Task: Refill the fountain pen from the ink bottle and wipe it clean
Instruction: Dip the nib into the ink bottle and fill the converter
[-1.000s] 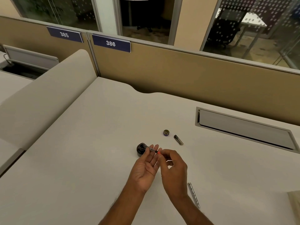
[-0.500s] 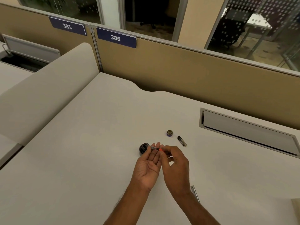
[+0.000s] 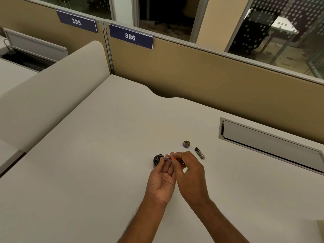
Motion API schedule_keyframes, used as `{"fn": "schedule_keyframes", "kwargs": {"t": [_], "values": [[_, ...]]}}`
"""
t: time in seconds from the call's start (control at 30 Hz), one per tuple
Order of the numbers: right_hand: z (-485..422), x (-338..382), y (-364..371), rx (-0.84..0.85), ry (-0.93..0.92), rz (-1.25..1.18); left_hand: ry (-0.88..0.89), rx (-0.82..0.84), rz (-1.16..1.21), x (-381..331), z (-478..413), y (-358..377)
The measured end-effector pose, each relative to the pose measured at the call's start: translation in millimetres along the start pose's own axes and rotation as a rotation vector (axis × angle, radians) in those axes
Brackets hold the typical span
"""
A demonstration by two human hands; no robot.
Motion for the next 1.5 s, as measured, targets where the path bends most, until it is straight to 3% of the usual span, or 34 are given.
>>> {"fn": "schedule_keyframes", "kwargs": {"t": [1.5], "values": [[-18, 13, 9, 0.096, -0.074, 0.171, -0.015, -0.091, 0.174, 4, -5, 8]]}}
Point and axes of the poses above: each hand's wrist, its own z-axis away from the middle knuckle, its own y-axis out of the palm, x = y × z, the point moved 8 cm from there along -z, towards the middle knuckle, and after that the axes turned 5 degrees about -z, right-handed, at the moved point
